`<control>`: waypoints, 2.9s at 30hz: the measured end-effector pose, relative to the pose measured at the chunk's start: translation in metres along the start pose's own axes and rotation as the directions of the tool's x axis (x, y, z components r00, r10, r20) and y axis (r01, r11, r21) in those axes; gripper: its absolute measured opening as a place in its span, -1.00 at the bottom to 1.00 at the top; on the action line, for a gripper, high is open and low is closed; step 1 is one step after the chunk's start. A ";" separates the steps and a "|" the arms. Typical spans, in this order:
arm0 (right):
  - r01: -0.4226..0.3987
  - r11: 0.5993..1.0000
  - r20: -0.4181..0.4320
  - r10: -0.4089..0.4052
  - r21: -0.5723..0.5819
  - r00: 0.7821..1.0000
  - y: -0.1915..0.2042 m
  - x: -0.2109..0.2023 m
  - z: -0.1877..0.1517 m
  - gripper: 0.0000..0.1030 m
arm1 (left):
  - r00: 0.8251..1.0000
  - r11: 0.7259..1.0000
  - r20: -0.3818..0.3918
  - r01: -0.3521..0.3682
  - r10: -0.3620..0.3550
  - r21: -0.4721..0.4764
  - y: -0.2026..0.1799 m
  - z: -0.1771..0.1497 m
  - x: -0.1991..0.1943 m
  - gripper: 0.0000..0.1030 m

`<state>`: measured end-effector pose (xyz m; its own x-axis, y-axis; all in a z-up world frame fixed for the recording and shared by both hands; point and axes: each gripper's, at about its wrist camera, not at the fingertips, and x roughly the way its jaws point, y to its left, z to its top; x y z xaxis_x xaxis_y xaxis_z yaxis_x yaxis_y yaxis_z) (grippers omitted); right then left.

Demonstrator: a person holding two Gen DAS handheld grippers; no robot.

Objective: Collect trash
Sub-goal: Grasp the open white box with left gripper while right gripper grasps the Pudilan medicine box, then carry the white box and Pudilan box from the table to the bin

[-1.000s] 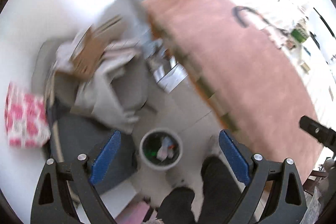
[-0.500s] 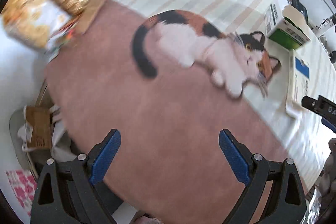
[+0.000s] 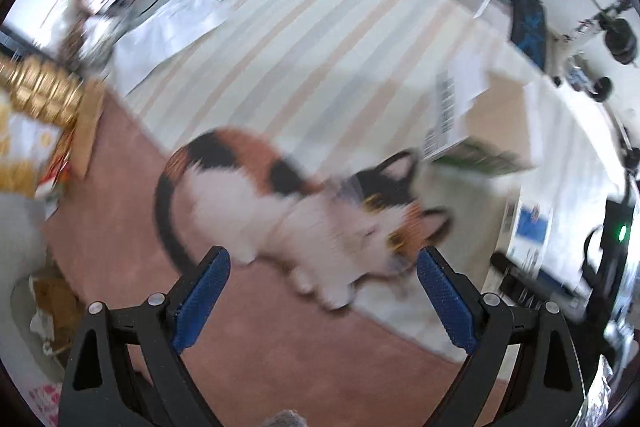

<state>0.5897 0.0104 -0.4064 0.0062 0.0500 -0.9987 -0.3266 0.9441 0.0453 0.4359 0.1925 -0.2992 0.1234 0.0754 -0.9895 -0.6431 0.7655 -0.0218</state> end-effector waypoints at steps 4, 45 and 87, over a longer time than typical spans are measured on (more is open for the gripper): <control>0.027 0.996 0.034 -0.030 0.080 0.999 -0.045 -0.015 0.010 0.44 | 0.996 0.996 -0.015 0.089 -0.088 0.026 -0.033 0.032 0.002 0.86; 0.050 0.989 0.135 -0.070 0.142 0.988 -0.098 -0.044 0.038 0.44 | 0.995 0.985 0.071 0.065 -0.077 0.161 -0.081 0.011 0.017 0.66; -0.191 0.706 -0.237 0.034 -0.682 0.971 0.172 0.151 -0.578 0.44 | 0.971 0.709 -0.064 0.121 -0.228 -0.695 0.346 -0.602 0.151 0.70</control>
<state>-0.0117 -0.0082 -0.5622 -0.2289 0.0035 -0.9734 -0.8766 0.4341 0.2077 -0.2230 0.0845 -0.5419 0.2187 -0.1422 -0.9654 -0.9660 0.1080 -0.2348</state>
